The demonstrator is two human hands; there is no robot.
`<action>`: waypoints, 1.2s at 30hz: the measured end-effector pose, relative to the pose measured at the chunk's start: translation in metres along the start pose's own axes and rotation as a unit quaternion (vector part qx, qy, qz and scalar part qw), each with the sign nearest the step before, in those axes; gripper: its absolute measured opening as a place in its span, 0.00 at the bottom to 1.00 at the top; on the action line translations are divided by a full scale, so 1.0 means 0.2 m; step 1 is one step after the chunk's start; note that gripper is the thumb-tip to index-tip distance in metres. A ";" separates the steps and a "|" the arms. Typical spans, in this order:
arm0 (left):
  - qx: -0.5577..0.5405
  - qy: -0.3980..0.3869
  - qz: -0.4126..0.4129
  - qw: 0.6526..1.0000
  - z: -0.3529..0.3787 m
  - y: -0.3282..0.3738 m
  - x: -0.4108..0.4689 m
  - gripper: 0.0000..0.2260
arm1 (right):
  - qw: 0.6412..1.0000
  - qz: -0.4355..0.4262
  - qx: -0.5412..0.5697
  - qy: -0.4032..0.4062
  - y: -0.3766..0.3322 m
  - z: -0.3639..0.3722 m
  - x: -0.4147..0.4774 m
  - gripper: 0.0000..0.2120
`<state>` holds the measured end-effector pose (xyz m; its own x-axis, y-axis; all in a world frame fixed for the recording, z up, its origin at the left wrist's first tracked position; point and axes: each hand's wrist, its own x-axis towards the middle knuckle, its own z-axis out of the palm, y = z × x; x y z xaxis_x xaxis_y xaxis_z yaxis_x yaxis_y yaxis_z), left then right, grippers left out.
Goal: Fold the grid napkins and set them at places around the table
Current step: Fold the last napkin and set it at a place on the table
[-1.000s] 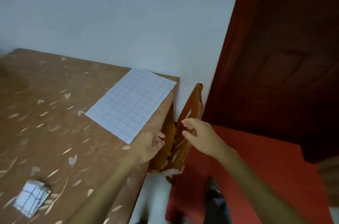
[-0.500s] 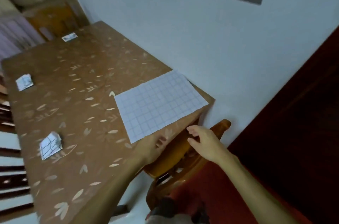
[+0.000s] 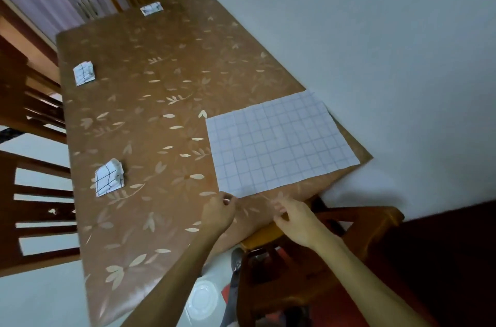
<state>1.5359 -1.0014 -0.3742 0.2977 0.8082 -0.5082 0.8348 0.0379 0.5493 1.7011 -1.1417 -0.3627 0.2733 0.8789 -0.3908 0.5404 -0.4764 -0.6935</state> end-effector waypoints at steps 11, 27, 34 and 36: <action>0.134 0.069 -0.105 0.983 0.18 -0.04 0.44 0.29 | 0.997 0.054 -0.013 -0.047 -0.06 0.13 0.31 0.19; -0.074 0.090 0.175 0.978 0.15 -0.01 0.27 0.13 | 0.999 -0.034 -0.021 -0.012 -0.05 -0.07 0.59 0.21; -0.057 0.225 0.229 0.945 -0.19 0.20 0.04 0.19 | 0.994 -0.105 -0.013 0.003 -0.15 -0.32 0.69 0.23; -0.060 0.262 0.250 0.930 -0.32 0.27 -0.01 0.19 | 0.994 -0.109 -0.010 0.017 -0.18 -0.40 0.74 0.23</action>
<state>1.5507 -0.9621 -0.3009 0.3419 0.9169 0.2058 0.5866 -0.3793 0.7156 1.7859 -0.9916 -0.3469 0.1734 0.9619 -0.2114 0.6055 -0.2735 -0.7474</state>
